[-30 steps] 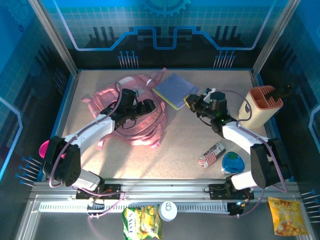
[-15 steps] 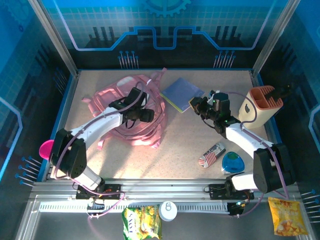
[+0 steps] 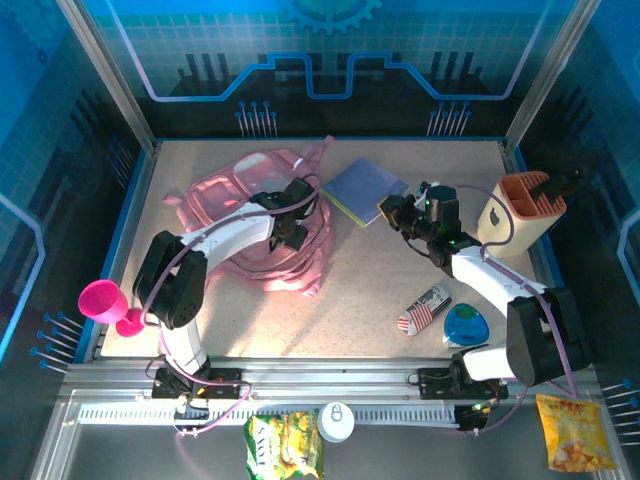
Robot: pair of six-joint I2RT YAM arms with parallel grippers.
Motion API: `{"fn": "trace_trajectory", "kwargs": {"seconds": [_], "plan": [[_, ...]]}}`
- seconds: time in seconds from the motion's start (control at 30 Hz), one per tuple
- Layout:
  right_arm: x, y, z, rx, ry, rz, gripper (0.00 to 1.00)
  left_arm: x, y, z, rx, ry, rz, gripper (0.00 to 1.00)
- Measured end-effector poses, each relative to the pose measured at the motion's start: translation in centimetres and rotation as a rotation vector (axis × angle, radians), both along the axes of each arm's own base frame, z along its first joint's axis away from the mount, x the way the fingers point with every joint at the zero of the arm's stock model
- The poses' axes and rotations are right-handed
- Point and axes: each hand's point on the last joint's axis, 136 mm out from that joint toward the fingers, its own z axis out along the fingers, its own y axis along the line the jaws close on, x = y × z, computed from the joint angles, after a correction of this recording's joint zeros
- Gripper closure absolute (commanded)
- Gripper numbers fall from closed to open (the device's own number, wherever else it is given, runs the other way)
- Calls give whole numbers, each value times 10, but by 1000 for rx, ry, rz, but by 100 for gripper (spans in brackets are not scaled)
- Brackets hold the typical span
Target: Pack the student bag
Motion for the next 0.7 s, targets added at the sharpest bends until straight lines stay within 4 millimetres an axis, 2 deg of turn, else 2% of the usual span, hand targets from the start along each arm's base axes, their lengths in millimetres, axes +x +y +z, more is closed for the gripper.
{"fn": "trace_trajectory", "kwargs": {"seconds": [0.17,0.5,0.57,0.7], "plan": [[0,0,0,0,1,0,94,1,0,-3,74,4,-31,58],[0,-4,-2,-7,10,-8,94,6,-1,7,119,-23,-47,90],[-1,-6,-1,-11,6,-9,93,7,-1,12,118,-37,-44,100],[-4,-12,2,-19,2,-17,93,10,4,33,95,-94,-10,100]]}}
